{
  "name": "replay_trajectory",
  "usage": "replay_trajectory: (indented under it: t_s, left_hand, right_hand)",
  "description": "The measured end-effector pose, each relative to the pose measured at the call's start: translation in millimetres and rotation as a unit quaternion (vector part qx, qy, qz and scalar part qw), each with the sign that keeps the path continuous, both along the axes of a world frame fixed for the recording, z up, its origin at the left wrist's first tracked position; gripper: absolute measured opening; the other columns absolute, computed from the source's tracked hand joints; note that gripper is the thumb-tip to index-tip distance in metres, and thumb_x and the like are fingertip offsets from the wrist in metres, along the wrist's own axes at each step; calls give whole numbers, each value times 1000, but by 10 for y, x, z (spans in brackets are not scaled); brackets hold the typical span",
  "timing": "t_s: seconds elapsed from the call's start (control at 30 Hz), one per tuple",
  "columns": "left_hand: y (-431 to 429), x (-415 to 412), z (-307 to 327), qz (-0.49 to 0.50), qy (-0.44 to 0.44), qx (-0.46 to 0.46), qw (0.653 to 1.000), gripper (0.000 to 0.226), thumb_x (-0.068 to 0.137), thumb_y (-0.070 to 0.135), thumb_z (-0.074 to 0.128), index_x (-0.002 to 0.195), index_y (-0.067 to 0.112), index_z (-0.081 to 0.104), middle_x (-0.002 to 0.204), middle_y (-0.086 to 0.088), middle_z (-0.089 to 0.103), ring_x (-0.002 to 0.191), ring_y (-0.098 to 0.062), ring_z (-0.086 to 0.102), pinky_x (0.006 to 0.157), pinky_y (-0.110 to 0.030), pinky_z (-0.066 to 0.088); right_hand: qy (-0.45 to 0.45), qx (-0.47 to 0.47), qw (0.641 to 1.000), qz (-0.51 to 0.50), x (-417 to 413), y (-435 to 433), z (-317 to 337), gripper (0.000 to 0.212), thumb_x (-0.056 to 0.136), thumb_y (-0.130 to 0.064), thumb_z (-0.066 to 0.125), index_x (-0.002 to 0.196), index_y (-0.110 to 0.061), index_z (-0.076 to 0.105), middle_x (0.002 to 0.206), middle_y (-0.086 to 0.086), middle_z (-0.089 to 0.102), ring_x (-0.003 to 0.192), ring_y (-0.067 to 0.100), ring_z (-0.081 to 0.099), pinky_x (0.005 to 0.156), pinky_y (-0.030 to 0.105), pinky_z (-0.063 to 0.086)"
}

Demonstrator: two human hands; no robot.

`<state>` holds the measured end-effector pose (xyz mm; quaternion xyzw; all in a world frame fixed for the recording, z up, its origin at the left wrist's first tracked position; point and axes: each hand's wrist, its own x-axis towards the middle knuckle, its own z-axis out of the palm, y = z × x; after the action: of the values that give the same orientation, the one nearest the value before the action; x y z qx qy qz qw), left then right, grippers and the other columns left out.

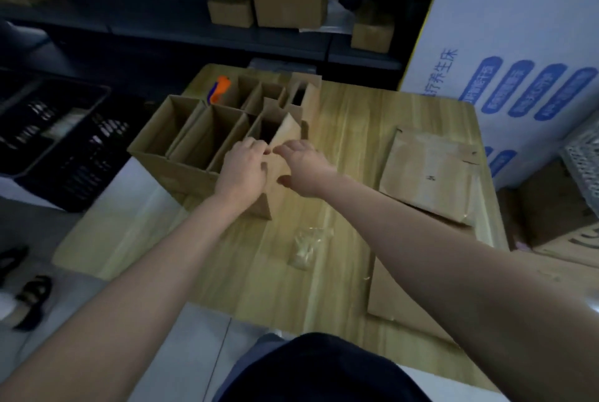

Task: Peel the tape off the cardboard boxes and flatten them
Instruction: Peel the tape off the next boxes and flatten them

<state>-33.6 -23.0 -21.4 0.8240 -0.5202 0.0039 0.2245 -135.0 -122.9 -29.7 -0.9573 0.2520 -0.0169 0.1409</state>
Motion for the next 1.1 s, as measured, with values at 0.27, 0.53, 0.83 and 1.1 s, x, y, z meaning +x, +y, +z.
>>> replay_trajectory:
  t_s: [0.27, 0.53, 0.83, 1.1]
  left_hand:
    - [412, 589, 33, 13, -12, 39, 999, 26, 92, 11, 53, 117, 10, 59, 119, -8, 56, 109, -24, 51, 97, -41, 43]
    - [302, 684, 120, -49, -9, 8, 999, 25, 92, 12, 54, 117, 11, 59, 118, -6, 56, 111, -21, 51, 99, -40, 43]
    - [-147, 471, 503, -70, 79, -181, 978, 75, 82, 28, 70, 142, 18, 26, 145, -9, 28, 135, -23, 29, 111, -43, 27]
    - [-379, 142, 539, -101, 39, 14, 994, 114, 55, 75, 69, 143, 31, 10, 145, -2, 14, 136, -31, 16, 114, -50, 15]
  right_hand:
    - [197, -105, 973, 65, 699, 278, -190, 48, 86, -51, 58, 128, -29, 58, 152, 5, 27, 143, 37, 2, 113, 57, 5]
    - [114, -100, 988, -17, 706, 243, -48, 21, 92, -27, 52, 103, -21, 68, 118, 5, 59, 133, 30, 27, 113, 51, 11]
    - [-187, 173, 945, -207, 218, -180, 743, 14, 91, -22, 58, 99, -13, 64, 91, -1, 61, 84, 16, 58, 61, 19, 47]
    - [-352, 277, 792, -415, -463, -497, 1010, 11, 87, -19, 62, 96, -14, 60, 92, 4, 63, 89, 21, 60, 71, 29, 50]
